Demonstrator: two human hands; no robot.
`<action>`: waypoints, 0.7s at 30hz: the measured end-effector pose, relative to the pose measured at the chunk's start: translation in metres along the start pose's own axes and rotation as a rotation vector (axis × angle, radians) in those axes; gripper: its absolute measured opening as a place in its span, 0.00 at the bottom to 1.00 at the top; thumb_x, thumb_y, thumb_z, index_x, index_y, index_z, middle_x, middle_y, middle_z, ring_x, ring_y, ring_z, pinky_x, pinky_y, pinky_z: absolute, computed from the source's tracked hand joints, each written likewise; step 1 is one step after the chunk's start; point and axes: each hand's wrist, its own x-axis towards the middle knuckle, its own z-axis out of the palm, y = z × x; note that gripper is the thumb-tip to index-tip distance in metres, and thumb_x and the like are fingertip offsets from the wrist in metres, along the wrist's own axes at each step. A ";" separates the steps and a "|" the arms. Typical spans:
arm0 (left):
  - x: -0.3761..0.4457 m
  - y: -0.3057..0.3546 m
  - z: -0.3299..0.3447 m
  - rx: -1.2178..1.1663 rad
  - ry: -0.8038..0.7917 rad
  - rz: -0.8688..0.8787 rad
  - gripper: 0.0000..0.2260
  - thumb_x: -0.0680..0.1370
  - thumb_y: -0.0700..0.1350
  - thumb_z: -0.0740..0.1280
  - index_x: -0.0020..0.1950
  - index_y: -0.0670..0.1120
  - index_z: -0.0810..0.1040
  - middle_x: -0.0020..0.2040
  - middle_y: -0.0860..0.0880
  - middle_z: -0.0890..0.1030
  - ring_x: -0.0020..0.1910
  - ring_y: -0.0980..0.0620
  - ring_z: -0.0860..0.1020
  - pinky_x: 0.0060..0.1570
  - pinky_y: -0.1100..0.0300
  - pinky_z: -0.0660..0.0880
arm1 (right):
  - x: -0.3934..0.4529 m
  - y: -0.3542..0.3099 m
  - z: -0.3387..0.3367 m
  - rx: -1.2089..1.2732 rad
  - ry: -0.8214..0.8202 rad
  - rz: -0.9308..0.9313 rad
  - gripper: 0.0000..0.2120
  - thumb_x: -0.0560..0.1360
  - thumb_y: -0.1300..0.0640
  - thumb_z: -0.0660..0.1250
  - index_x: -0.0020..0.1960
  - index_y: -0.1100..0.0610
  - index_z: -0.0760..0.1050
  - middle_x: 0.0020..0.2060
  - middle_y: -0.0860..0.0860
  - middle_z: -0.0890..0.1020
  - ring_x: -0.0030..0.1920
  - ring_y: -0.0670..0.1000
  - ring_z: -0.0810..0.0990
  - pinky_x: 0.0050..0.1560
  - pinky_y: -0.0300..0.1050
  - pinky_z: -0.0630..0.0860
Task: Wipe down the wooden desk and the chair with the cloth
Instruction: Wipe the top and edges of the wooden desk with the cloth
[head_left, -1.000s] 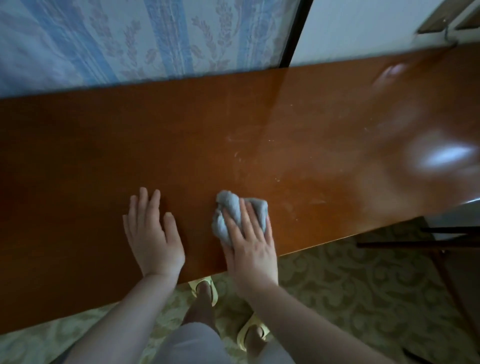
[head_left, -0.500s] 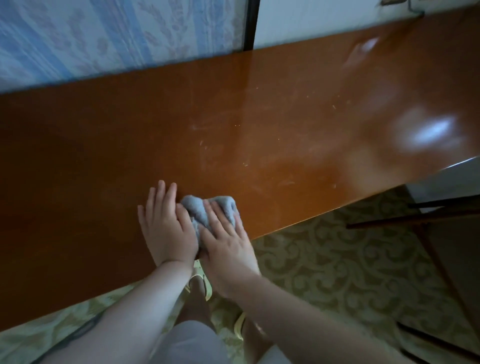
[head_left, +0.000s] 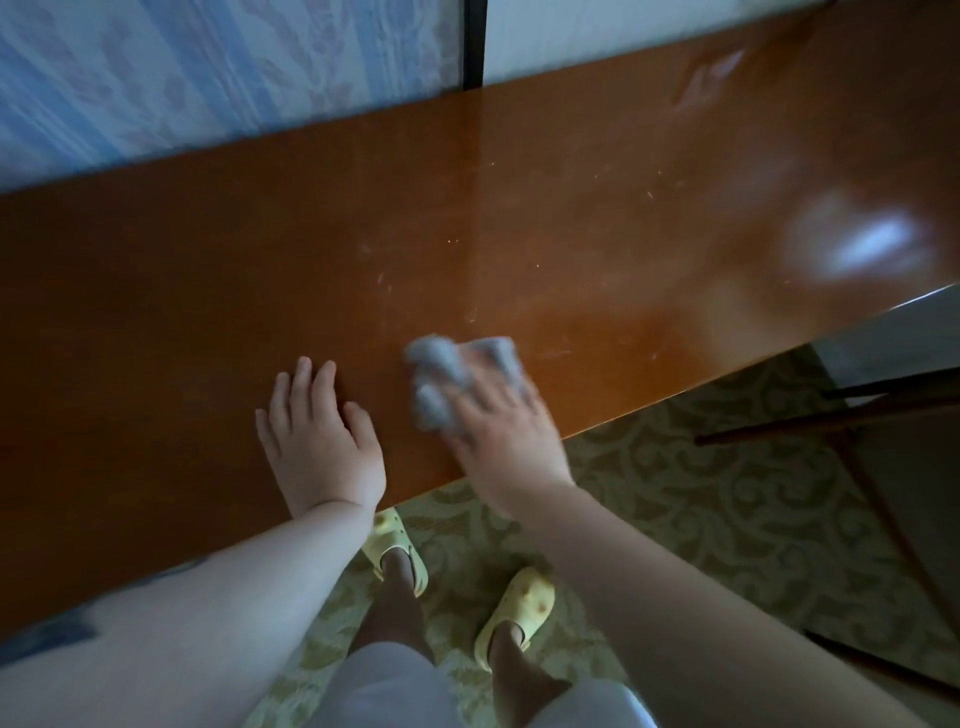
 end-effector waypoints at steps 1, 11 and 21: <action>0.000 0.000 0.001 0.003 0.000 -0.003 0.20 0.80 0.44 0.58 0.72 0.47 0.69 0.76 0.47 0.65 0.77 0.46 0.57 0.75 0.44 0.49 | -0.007 0.016 0.001 0.043 0.093 0.193 0.25 0.82 0.44 0.54 0.78 0.42 0.54 0.79 0.47 0.53 0.78 0.49 0.47 0.75 0.50 0.40; 0.000 -0.001 0.000 -0.005 0.007 -0.006 0.19 0.80 0.43 0.59 0.72 0.46 0.69 0.75 0.47 0.65 0.76 0.46 0.57 0.75 0.43 0.50 | -0.005 -0.036 0.009 -0.027 -0.025 -0.069 0.27 0.82 0.46 0.52 0.79 0.43 0.48 0.79 0.49 0.47 0.77 0.48 0.37 0.73 0.53 0.31; 0.000 -0.002 0.000 -0.023 -0.001 -0.002 0.19 0.80 0.44 0.59 0.72 0.47 0.69 0.75 0.48 0.65 0.76 0.46 0.57 0.75 0.44 0.49 | -0.021 -0.052 0.020 0.001 0.065 -0.011 0.27 0.80 0.44 0.48 0.78 0.43 0.53 0.79 0.51 0.53 0.78 0.50 0.46 0.76 0.57 0.43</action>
